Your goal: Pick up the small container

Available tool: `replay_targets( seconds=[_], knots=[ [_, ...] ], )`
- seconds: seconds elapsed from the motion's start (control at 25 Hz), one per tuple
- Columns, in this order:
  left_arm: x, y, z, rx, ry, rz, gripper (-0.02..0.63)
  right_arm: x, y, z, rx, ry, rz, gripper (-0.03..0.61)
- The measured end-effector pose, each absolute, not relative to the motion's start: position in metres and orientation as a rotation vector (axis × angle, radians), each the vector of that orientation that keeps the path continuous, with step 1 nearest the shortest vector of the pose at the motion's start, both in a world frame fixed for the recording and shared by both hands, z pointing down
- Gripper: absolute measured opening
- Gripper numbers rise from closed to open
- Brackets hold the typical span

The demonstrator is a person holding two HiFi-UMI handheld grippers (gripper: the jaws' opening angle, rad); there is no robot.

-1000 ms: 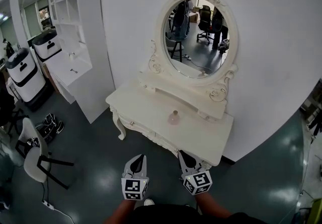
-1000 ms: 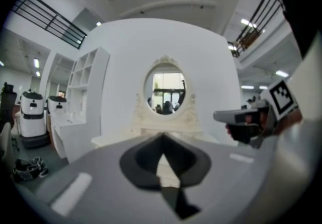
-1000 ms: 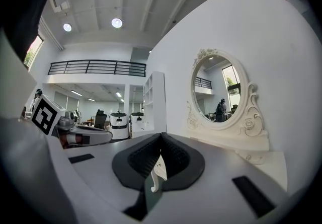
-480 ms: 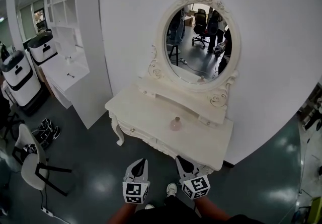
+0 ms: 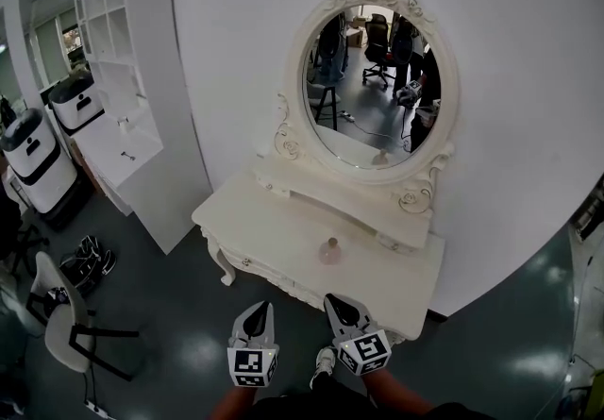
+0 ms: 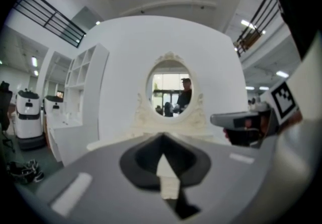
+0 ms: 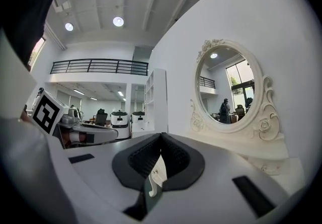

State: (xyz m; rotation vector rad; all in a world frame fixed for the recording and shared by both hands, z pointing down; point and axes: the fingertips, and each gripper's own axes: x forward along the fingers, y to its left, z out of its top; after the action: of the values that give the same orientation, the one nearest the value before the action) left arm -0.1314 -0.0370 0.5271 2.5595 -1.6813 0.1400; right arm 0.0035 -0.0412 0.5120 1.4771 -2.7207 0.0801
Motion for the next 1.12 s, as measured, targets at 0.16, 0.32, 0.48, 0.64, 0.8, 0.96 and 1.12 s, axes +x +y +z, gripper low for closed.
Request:
replay_targets(
  seconds=[0.16,0.32,0.48,0.64,0.8,0.96,1.12],
  knots=[
    [-0.124,-0.068,0.509,2.551,-1.729,0.083,0.008,0.016,-0.076,0.508,1.477,-2.727,0.071,0.006],
    [-0.117,-0.104,0.507,2.552,-1.75,0.081,0.008,0.026,-0.111,0.51,1.468,-2.737,0.077,0.006],
    [-0.104,-0.135,0.512,2.529,-1.754,0.107,0.008,0.033,-0.141,0.516,1.42,-2.761,0.094,0.006],
    [-0.086,-0.157,0.52,2.505,-1.731,0.158,0.008,0.042,-0.165,0.513,1.384,-2.783,0.098,0.006],
    [-0.07,-0.173,0.528,2.492,-1.726,0.199,0.008,0.057,-0.185,0.515,1.386,-2.788,0.131,0.006],
    [-0.053,-0.184,0.534,2.489,-1.706,0.236,0.008,0.073,-0.199,0.527,1.37,-2.795,0.156,0.006],
    [-0.039,-0.19,0.537,2.499,-1.677,0.259,0.008,0.079,-0.21,0.53,1.349,-2.794,0.163,0.006]
  ],
)
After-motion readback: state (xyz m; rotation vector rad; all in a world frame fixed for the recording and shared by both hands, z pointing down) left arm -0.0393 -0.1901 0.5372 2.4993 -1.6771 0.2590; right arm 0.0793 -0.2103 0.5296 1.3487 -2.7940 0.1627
